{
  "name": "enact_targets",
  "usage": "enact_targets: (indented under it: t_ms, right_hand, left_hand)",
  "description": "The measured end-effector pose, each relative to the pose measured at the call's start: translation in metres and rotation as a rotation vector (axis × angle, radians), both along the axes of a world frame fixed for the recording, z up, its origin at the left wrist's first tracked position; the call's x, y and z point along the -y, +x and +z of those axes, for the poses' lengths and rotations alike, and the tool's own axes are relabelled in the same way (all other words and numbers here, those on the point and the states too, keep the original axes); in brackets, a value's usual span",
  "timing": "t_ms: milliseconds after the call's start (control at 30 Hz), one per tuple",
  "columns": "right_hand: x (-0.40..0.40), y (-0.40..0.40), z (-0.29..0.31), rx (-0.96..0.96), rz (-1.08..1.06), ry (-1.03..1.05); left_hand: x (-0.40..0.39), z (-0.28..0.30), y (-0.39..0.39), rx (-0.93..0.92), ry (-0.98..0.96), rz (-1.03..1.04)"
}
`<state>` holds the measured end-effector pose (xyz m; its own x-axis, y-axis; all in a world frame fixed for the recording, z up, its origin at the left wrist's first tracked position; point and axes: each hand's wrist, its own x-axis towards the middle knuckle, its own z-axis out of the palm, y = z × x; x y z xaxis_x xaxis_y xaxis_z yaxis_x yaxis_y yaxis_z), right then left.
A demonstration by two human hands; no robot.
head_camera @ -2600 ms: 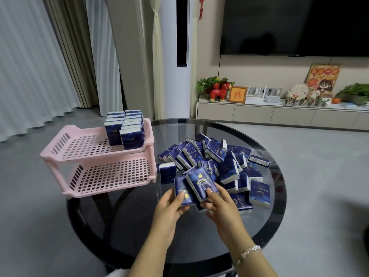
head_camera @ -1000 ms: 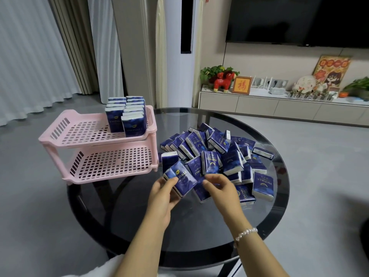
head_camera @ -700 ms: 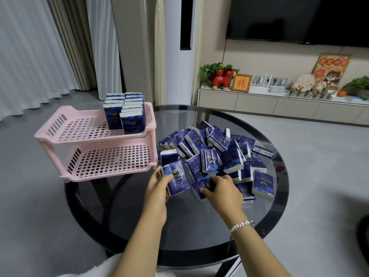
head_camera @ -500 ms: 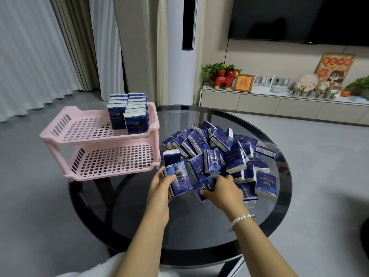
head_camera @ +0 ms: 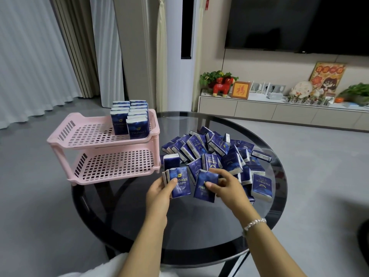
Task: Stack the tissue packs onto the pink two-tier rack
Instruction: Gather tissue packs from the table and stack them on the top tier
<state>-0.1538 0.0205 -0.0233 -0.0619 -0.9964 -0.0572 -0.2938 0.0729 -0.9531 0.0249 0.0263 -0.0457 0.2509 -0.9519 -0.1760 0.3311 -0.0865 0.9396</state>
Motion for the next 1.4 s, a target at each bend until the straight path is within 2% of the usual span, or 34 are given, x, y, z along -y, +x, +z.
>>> enact_targets:
  t_ms: [133, 300, 367, 533, 800, 933, 1000, 1100, 1233, 1300, 1400]
  right_hand:
    - [-0.004, -0.005, 0.016, 0.119, 0.094, -0.087]
    - [-0.001, 0.003, 0.019, 0.055, 0.191, -0.104]
    - [0.0, 0.007, 0.017, 0.023, 0.217, -0.102]
    - [0.005, 0.014, 0.016, 0.129, 0.28, -0.061]
    - [0.017, 0.013, 0.01, 0.13, 0.31, -0.039]
    - [0.026, 0.007, 0.009, 0.125, 0.3, 0.005]
    - [0.032, 0.004, 0.014, 0.0, 0.216, -0.035]
    - [0.046, -0.002, 0.024, -0.397, 0.096, -0.143]
    - [0.073, -0.011, 0.034, -0.967, 0.209, -0.176]
    - [0.084, -0.013, 0.035, -1.086, 0.296, -0.126]
    - [0.095, -0.014, 0.03, -1.097, 0.344, -0.092]
  left_hand:
    - [-0.001, 0.0, -0.003, -0.008, -0.009, -0.084]
    - [-0.001, -0.002, -0.005, 0.023, -0.008, -0.228]
    - [-0.001, -0.002, -0.004, 0.034, -0.011, -0.237]
    - [0.002, -0.001, -0.003, -0.014, -0.035, -0.245]
    - [0.011, -0.006, -0.006, 0.058, -0.007, -0.294]
    - [0.015, -0.009, -0.005, 0.025, -0.004, -0.258]
    - [0.019, -0.011, -0.004, -0.006, 0.004, -0.224]
    - [0.023, -0.014, -0.003, -0.015, 0.009, -0.2]
    - [0.028, -0.018, -0.002, -0.03, 0.013, -0.187]
    - [0.029, -0.02, -0.001, -0.027, 0.017, -0.191]
    - [0.032, -0.022, -0.001, -0.032, 0.021, -0.192]
